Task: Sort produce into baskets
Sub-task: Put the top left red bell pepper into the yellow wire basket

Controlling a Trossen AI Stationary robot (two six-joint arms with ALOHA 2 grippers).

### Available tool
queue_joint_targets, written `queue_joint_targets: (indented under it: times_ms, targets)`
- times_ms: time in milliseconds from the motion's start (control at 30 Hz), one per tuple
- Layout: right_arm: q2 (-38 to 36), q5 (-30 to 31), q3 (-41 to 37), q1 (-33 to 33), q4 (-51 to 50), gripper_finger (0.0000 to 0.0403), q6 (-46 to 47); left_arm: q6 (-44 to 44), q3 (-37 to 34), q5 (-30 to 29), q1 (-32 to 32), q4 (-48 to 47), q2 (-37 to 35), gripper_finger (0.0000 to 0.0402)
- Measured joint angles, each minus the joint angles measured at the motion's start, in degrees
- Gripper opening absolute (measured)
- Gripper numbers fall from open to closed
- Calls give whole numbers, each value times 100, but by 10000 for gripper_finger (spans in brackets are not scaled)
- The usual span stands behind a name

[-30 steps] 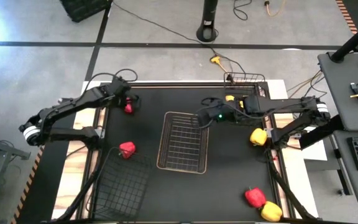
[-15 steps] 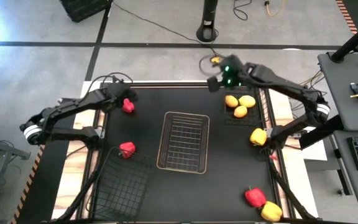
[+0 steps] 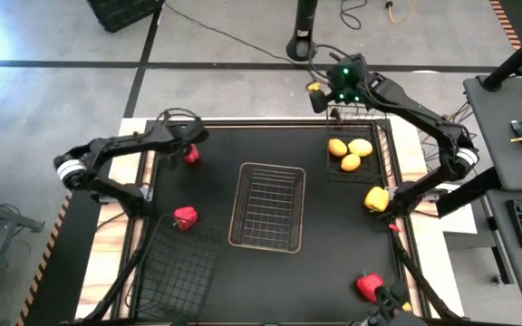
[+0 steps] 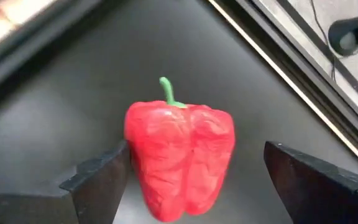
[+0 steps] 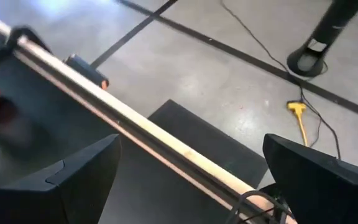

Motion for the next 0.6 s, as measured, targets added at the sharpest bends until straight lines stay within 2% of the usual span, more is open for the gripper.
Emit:
queue_joint_targets:
  times_ms: [167, 433, 600]
  targets:
    - [126, -204, 0, -58, 3, 384, -432, -324, 569, -104, -36, -527, 560, 349]
    - [266, -503, 0, -56, 259, 384, -851, -281, 1551, -64, -147, -1665, 1212, 350]
    - [293, -633, 0, -56, 257, 384, -862, -252, 1848, 20, -291, -1817, 1555, 350]
